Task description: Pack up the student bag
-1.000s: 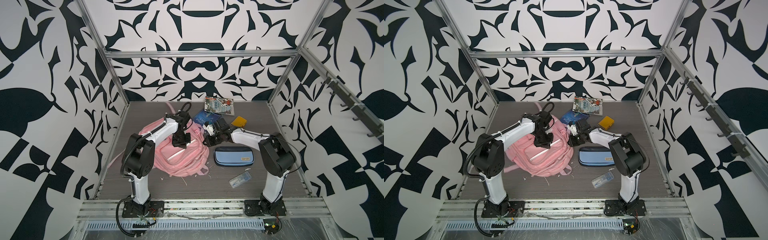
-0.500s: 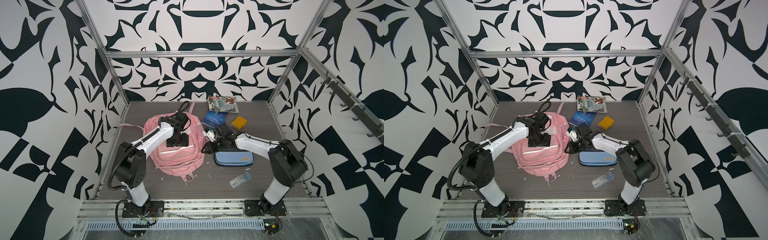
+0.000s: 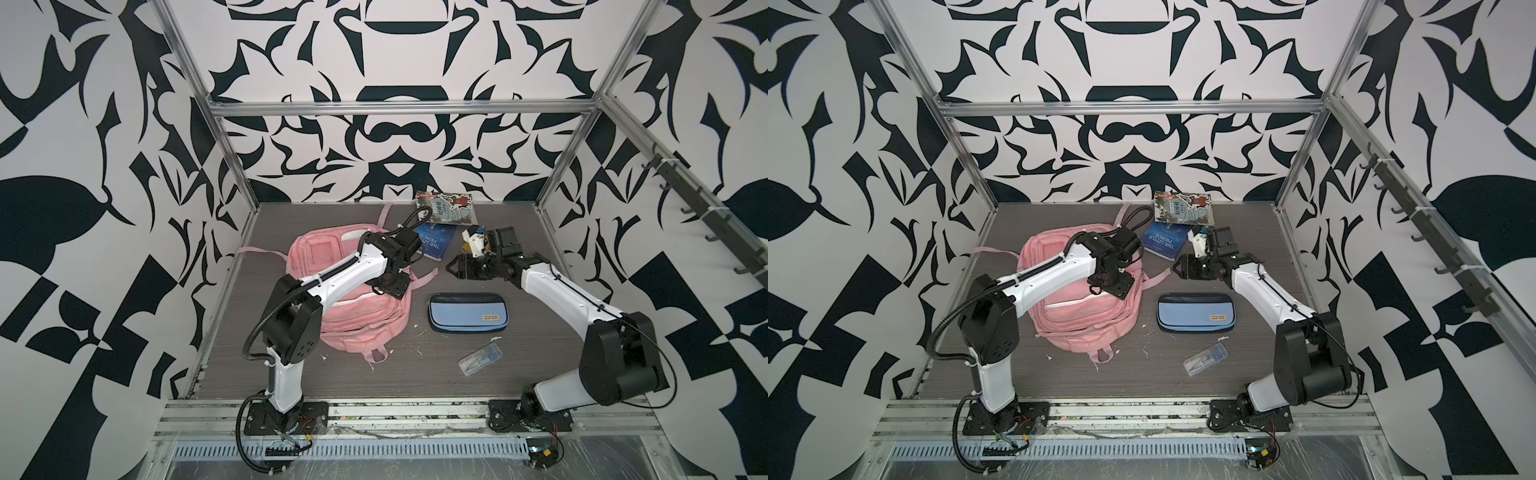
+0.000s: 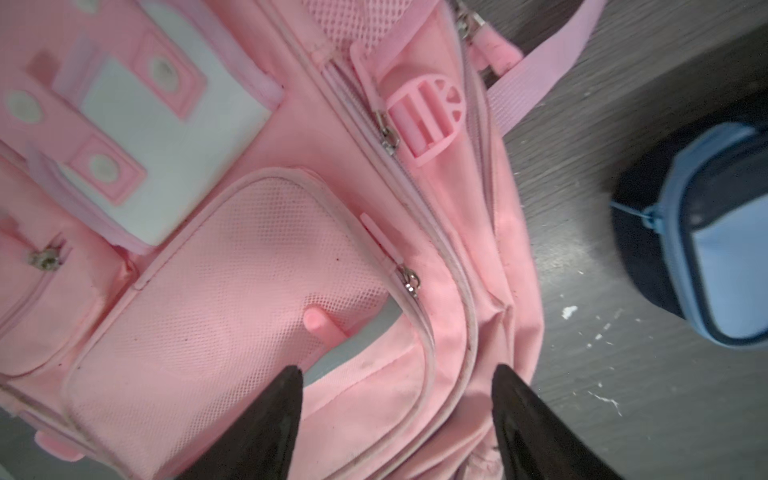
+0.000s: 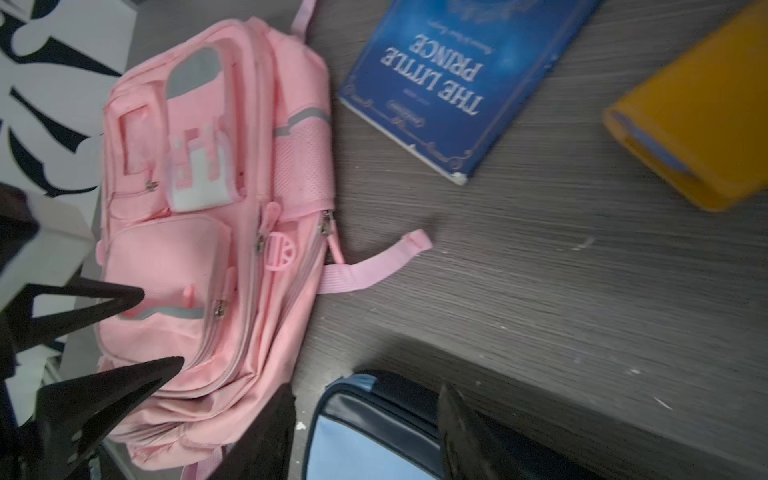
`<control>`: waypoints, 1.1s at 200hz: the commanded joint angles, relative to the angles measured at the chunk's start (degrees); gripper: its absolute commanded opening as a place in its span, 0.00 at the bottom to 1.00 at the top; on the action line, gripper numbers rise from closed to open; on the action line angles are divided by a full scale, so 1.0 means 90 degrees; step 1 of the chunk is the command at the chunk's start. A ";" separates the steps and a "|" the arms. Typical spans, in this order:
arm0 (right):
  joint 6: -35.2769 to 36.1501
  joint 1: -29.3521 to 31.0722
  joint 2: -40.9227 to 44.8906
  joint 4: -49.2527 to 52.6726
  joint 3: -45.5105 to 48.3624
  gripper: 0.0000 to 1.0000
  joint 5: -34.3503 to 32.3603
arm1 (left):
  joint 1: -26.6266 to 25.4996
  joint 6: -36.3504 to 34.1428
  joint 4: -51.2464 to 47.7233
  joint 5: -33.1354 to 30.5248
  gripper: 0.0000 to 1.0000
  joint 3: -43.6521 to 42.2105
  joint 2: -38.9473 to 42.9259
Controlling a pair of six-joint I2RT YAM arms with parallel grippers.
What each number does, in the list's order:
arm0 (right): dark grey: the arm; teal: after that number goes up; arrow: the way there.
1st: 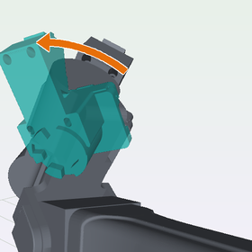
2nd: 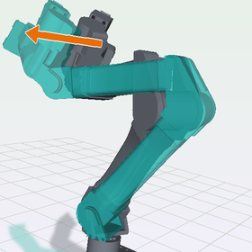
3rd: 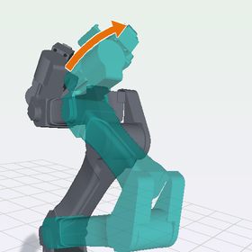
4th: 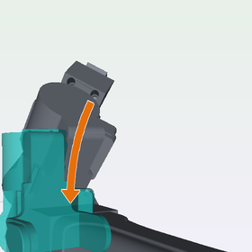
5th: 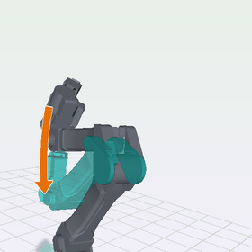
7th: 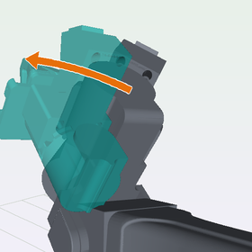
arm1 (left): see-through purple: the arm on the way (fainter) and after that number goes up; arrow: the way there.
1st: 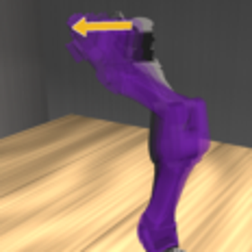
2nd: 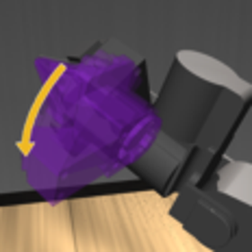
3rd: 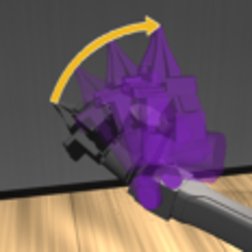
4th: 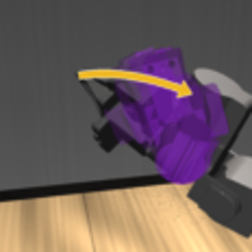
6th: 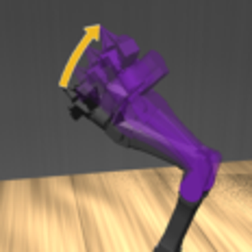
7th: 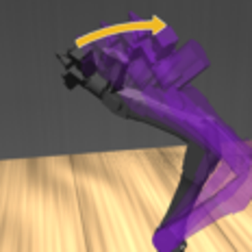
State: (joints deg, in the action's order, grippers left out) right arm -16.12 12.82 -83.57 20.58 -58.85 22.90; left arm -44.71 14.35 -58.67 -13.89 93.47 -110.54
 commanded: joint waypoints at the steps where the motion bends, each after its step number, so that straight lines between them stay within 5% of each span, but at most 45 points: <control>1: -0.0030 -0.0129 0.0314 0.0251 -0.0024 0.57 -0.0380 | -0.0049 -0.0070 -0.0294 -0.0416 0.72 -0.0052 -0.0263; 61: 0.0468 -0.0204 0.0330 -0.0062 0.0081 0.60 0.0052 | -0.0179 0.0373 0.0234 -0.0440 0.68 -0.0796 -0.0588; 111: 0.1415 -0.0006 0.0118 -0.0959 0.0185 0.60 0.0948 | -0.0179 0.0454 0.0235 -0.0781 0.00 -0.1140 -0.0098; 156: 0.1825 0.0215 -0.0402 -0.2225 0.0342 0.57 0.1881 | -0.0169 0.0256 -0.0020 -0.0680 0.00 -0.0836 0.0720; 220: 0.2947 0.0660 -0.1752 -0.1677 -0.0836 0.53 0.2357 | -0.0144 -0.0468 0.0245 0.0398 0.00 -0.1107 0.1903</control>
State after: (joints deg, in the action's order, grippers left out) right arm 4.84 17.91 -98.08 5.02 -61.58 40.56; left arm -45.87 13.45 -56.95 -15.25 84.40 -98.65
